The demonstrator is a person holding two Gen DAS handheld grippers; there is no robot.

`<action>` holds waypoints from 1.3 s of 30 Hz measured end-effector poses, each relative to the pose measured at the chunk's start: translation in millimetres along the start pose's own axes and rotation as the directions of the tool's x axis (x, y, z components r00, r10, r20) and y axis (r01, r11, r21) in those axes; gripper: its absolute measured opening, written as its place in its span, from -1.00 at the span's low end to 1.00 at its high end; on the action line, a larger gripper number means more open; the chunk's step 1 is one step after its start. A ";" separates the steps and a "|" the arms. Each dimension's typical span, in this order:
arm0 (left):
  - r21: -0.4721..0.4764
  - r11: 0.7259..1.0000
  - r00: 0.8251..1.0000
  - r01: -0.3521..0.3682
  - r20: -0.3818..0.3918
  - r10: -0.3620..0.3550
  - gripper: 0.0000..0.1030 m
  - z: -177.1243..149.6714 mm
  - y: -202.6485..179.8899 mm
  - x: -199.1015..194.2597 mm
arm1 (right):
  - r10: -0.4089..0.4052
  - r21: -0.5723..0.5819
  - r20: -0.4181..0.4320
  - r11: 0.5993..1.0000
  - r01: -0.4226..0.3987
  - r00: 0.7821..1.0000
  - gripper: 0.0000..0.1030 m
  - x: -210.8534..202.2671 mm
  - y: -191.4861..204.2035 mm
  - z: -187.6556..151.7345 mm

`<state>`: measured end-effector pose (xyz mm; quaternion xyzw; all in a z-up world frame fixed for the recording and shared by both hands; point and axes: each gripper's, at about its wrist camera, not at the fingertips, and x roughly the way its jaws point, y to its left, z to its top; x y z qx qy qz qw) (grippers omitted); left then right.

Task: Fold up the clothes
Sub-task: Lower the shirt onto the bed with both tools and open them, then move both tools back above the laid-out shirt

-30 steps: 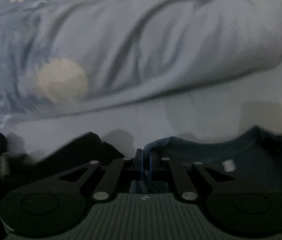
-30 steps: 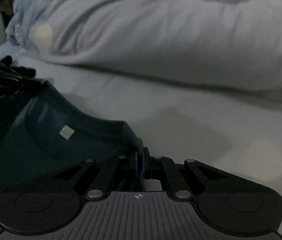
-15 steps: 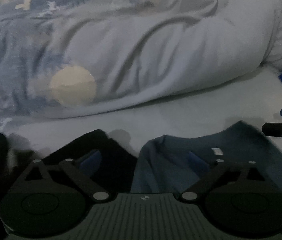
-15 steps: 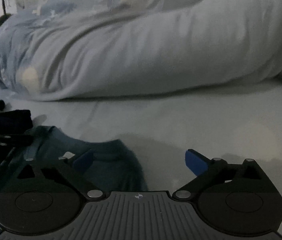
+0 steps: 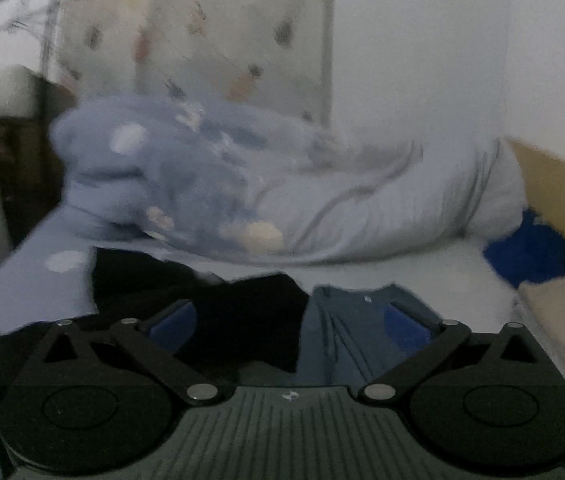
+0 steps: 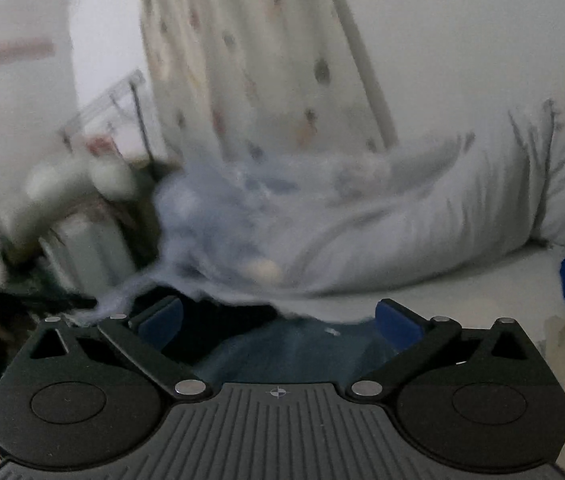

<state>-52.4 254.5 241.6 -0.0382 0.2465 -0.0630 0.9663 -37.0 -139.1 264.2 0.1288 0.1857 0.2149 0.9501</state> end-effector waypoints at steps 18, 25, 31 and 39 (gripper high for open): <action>-0.146 0.976 0.986 -0.163 -0.044 0.158 1.00 -51.3 35.7 -182.4 | 0.224 -0.038 -0.212 0.971 -0.237 0.951 0.99 -170.6 169.5 -56.0; 0.095 0.983 0.968 -0.160 -0.180 0.175 1.00 -111.3 -9.5 -124.4 | 0.210 0.012 -0.290 0.976 -0.216 0.934 0.99 -159.0 197.2 -93.1; 0.368 0.927 0.895 -0.071 -0.386 0.222 0.80 -177.2 -59.7 -57.0 | 0.123 0.057 -0.280 0.992 -0.112 0.952 1.00 -142.5 199.7 -126.2; 0.404 0.914 0.836 0.036 -0.513 0.194 0.31 -203.8 -49.1 -30.9 | 0.081 0.076 -0.276 0.995 -0.062 0.958 0.99 -149.2 196.6 -139.7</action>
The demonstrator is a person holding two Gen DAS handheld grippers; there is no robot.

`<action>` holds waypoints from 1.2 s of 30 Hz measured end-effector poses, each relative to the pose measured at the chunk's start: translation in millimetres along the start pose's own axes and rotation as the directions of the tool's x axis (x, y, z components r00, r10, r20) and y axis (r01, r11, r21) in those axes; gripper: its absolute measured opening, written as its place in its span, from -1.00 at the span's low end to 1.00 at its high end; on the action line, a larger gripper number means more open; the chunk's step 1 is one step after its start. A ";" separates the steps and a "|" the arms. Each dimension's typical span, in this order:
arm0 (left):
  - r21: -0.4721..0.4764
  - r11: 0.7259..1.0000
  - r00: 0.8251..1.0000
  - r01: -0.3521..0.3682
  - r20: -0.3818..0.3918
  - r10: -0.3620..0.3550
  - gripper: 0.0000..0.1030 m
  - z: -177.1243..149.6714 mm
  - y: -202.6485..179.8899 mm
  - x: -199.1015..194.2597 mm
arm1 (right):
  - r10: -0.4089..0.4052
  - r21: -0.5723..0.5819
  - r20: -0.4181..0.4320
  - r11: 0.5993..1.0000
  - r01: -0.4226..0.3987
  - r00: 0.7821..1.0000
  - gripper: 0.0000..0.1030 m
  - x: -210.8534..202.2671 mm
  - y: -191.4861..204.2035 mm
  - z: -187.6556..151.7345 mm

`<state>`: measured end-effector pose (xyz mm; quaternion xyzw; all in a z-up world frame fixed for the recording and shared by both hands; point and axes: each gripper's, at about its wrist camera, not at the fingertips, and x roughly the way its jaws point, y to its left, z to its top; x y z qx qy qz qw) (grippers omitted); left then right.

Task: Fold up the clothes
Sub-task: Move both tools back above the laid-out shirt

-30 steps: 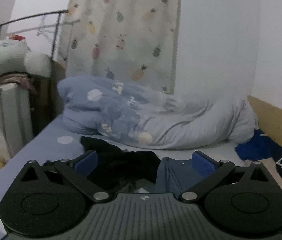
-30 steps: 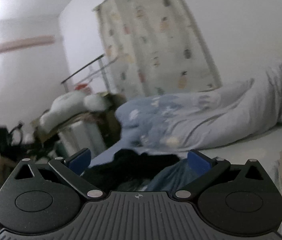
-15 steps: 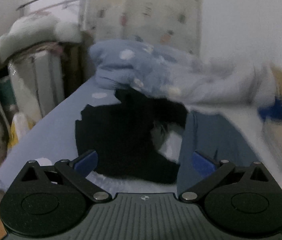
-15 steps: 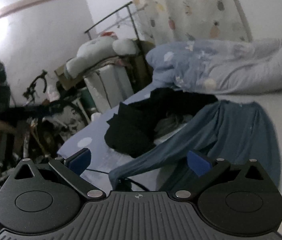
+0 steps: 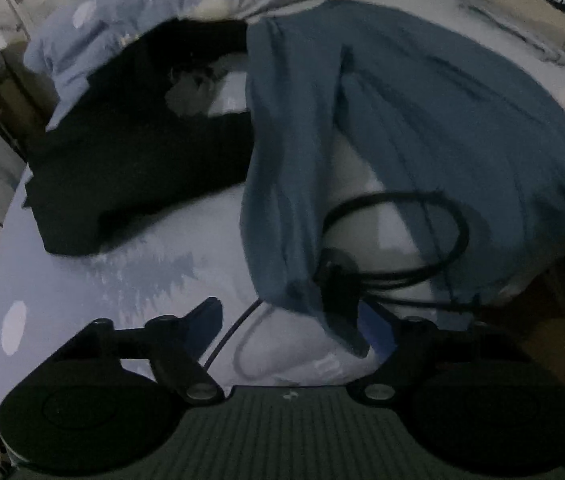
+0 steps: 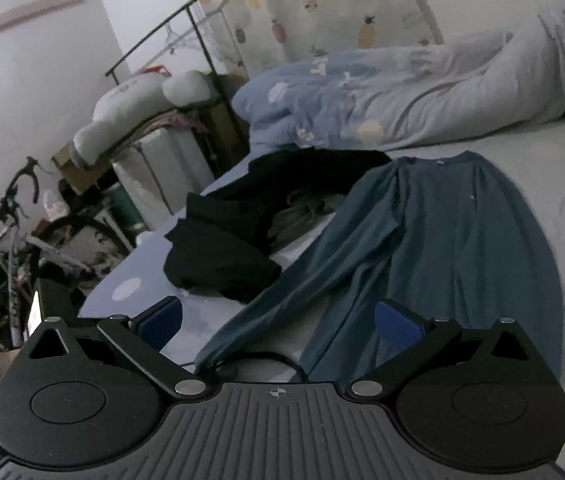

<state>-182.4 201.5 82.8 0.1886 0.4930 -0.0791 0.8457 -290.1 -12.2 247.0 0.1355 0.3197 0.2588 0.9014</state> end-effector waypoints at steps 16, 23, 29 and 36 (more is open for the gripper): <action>-0.022 0.979 0.975 0.205 -0.083 -0.206 -0.38 -8.5 -0.6 38.6 | 0.001 0.040 0.002 0.999 -0.001 1.000 0.99 -1.0 -3.5 -7.6; -0.131 0.977 0.985 0.169 -0.018 -0.173 -0.90 -12.2 23.8 22.2 | -0.004 0.044 0.009 0.999 0.004 1.000 0.99 -3.1 -8.2 -10.1; -0.351 0.902 0.962 0.251 0.196 -0.191 -0.90 -19.8 94.4 -43.5 | 0.039 0.005 -0.023 0.999 -0.039 0.999 0.99 -6.4 -10.2 -6.7; -0.509 0.827 0.948 0.239 0.308 -0.085 -0.88 -6.0 173.1 -75.7 | 0.209 -0.038 -0.054 0.977 -0.211 0.976 0.99 -10.5 15.0 7.9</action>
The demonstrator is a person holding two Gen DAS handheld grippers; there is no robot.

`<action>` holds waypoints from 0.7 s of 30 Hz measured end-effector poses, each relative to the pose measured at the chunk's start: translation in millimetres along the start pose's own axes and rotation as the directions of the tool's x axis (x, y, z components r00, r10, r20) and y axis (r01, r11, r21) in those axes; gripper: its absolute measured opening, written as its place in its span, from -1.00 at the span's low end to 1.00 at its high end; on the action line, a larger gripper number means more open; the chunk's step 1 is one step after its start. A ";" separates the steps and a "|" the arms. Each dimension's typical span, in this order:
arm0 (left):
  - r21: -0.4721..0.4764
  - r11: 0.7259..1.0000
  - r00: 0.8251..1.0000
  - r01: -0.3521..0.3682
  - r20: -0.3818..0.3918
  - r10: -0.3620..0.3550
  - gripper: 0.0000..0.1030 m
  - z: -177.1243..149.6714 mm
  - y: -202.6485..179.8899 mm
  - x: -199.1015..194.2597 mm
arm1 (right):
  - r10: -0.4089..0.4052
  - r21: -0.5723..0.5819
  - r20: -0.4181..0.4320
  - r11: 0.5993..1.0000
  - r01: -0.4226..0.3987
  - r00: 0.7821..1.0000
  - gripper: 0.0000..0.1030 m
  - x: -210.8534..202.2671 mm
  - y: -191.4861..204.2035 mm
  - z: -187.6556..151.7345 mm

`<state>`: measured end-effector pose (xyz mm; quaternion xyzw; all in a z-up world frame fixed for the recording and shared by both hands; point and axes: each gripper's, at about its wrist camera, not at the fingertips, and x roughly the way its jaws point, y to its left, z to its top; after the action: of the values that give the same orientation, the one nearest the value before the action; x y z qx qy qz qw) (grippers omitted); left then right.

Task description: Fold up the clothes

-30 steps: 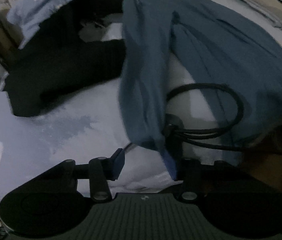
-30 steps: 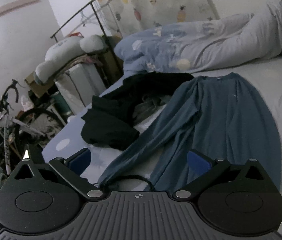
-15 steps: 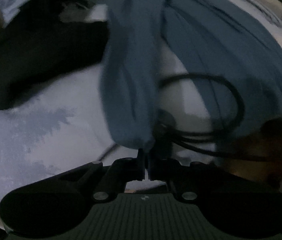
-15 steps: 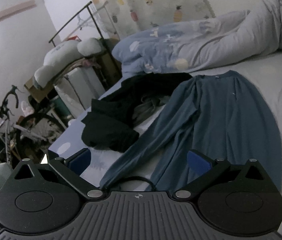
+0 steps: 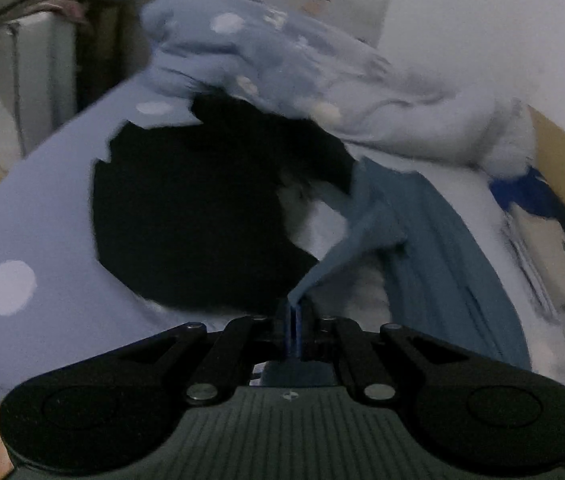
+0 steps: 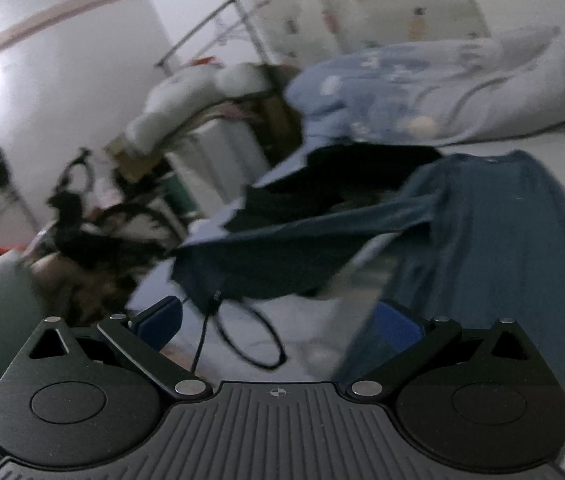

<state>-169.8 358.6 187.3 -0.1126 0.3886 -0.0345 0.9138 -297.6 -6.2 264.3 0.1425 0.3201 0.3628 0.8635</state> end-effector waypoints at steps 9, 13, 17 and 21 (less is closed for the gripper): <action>-0.149 0.980 0.991 -0.131 -0.057 0.124 -0.68 12.9 40.8 28.8 | 0.208 -0.179 -0.170 0.955 -0.238 0.963 0.99 13.3 62.1 0.9; -0.022 0.999 0.989 -0.045 -0.141 0.042 -0.20 -13.7 18.3 38.2 | 0.201 -0.178 -0.185 0.956 -0.234 0.962 0.99 15.5 68.0 3.6; 0.125 0.987 0.954 0.104 -0.292 -0.064 0.18 -63.9 -26.9 56.4 | 0.143 -0.127 -0.166 0.978 -0.164 0.976 0.99 18.7 55.7 6.8; 0.284 0.943 0.906 0.172 -0.421 -0.039 0.36 -99.7 -57.2 84.6 | 0.111 -0.097 -0.162 0.987 -0.127 0.981 0.99 19.1 44.4 0.2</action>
<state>-181.1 272.4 74.1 0.0231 0.5540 -0.1686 0.8150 -311.0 38.4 277.2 0.0862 0.3580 0.4405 0.8188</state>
